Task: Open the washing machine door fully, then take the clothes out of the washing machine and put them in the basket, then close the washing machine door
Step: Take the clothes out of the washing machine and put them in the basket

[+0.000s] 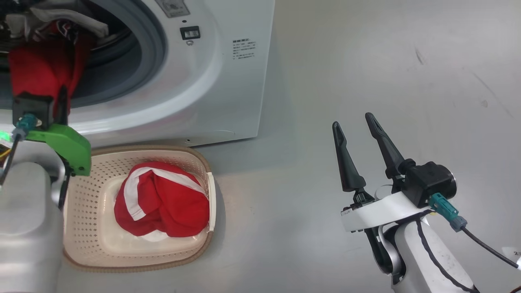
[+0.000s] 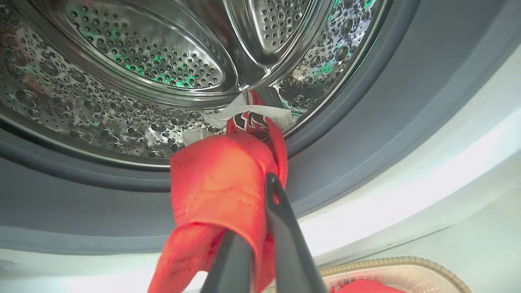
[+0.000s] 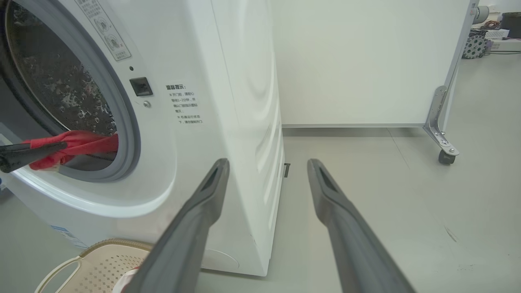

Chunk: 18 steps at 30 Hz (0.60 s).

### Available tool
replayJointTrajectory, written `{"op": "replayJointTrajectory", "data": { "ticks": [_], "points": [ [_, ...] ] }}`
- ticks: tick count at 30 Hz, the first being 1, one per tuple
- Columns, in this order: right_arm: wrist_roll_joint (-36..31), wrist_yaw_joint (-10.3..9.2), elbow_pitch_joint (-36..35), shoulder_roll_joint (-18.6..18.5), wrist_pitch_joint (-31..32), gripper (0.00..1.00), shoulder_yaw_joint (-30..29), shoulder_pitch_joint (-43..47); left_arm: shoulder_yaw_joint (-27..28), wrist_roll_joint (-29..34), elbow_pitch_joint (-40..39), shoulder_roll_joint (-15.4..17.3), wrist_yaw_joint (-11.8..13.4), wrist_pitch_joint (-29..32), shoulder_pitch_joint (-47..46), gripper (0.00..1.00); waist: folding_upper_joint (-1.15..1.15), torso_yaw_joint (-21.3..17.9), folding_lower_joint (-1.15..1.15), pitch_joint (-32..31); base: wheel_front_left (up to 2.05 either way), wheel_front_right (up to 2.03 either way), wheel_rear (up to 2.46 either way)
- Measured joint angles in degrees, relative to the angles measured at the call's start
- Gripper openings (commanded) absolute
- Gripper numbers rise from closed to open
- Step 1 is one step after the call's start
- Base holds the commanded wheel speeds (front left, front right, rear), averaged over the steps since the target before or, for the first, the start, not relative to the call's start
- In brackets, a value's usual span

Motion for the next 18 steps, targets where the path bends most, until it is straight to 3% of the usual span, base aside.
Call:
{"op": "replayJointTrajectory", "data": {
  "ticks": [6, 11, 18],
  "points": [
    [-0.27, 0.46, 0.52, -0.45, 0.00, 1.00, -0.68, 1.55, 0.01, -2.20, -1.37, -3.14, -0.30, -5.87, 3.56, 0.00, 0.00, 2.31, 0.00, -3.10, 0.00, 0.00, 0.00],
    [-0.41, 0.97, 0.91, -0.41, 0.00, 1.00, -0.70, 2.75, 0.04, -3.05, -2.68, -5.06, -0.37, -6.37, 7.62, 0.00, 0.00, 4.00, 0.00, -5.66, 0.00, 0.00, 0.00],
    [-0.41, 1.42, 1.24, -0.38, 0.00, 1.00, -0.65, 4.61, -0.11, -3.25, -8.81, -5.32, -0.37, -6.56, 10.64, 0.00, 0.00, 5.59, 0.00, -8.76, 0.00, 0.00, 0.00]
  ]
}}
